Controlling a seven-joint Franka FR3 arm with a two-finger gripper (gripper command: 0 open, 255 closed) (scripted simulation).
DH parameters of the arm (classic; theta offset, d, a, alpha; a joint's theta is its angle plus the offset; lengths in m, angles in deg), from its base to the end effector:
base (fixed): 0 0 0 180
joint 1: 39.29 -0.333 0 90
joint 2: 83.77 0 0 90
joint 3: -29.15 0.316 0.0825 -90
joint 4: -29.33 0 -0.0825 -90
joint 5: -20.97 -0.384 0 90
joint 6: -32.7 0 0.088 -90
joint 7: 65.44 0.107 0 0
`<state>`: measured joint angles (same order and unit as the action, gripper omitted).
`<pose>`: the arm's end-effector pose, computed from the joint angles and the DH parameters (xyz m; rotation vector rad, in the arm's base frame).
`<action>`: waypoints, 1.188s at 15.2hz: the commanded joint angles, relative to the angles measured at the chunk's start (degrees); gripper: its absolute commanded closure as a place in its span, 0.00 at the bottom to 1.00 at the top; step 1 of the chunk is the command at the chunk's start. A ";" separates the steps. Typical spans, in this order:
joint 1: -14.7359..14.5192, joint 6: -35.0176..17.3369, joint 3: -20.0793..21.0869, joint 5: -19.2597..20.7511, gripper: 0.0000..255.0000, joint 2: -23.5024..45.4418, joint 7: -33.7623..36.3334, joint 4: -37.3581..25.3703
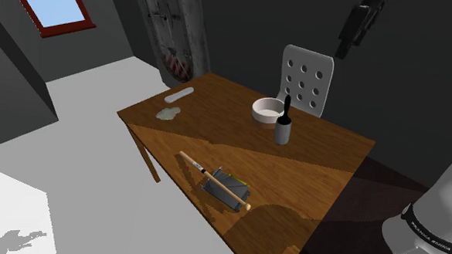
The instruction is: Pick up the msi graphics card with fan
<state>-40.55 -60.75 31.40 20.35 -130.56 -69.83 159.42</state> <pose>0.3027 0.0249 0.6461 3.1029 0.1994 0.2751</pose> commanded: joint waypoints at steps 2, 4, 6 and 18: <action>-0.45 -1.74 0.27 -0.24 0.00 0.99 -0.38 0.81; -1.35 -5.20 0.82 -0.72 0.00 3.14 -1.16 2.23; -2.24 -8.64 1.40 -1.18 0.00 5.52 -1.94 3.41; -7.11 -28.02 5.44 -3.07 0.00 23.86 -6.62 5.14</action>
<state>-47.42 -86.89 36.73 17.30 -108.65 -75.69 164.64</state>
